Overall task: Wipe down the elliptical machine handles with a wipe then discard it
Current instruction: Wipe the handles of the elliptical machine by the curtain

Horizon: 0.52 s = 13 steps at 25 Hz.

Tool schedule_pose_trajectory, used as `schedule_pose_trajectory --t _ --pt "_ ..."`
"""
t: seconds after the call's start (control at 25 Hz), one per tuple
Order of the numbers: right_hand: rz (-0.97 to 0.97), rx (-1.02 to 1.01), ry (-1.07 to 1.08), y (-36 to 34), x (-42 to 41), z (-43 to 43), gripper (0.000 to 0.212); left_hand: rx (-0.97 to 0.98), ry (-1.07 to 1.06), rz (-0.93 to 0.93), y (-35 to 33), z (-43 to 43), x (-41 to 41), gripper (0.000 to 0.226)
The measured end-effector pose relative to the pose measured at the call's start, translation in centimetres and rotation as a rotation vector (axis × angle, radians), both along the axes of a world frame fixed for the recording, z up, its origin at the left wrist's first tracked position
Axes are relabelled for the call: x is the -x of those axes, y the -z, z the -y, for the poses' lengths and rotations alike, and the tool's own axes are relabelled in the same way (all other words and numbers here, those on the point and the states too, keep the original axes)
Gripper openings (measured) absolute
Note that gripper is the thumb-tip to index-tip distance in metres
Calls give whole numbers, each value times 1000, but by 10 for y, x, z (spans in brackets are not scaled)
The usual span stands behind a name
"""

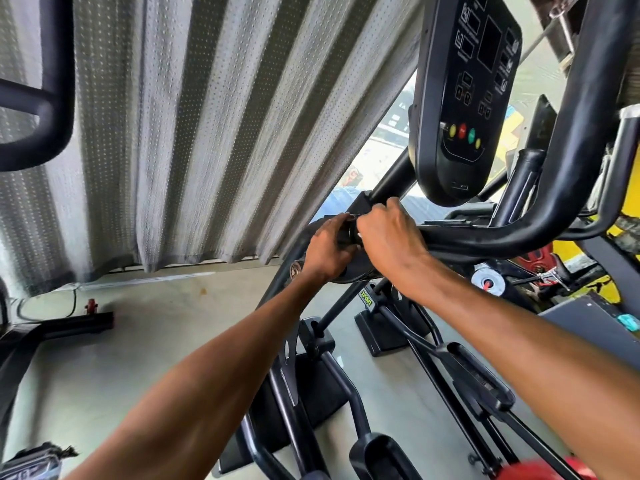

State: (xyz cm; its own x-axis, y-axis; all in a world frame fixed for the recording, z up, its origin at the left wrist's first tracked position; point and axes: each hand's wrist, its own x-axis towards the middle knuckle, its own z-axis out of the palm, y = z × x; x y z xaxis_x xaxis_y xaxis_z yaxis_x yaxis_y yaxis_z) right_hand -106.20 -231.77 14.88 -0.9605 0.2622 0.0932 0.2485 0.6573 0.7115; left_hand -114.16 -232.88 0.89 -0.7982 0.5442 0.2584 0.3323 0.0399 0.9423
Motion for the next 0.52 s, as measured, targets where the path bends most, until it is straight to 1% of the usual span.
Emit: schedule_pose_trajectory --t 0.12,0.24,0.44,0.52 --pt "-30 38 15 -38 -20 10 24 13 26 55 -7 0 -4 69" --pt "-106 51 28 -51 -28 8 27 20 29 85 -13 6 -5 68" --pt "-108 63 67 -11 3 5 26 97 94 63 -16 12 -2 73" --pt "-109 73 68 8 19 0 27 113 90 68 -16 13 -2 69"
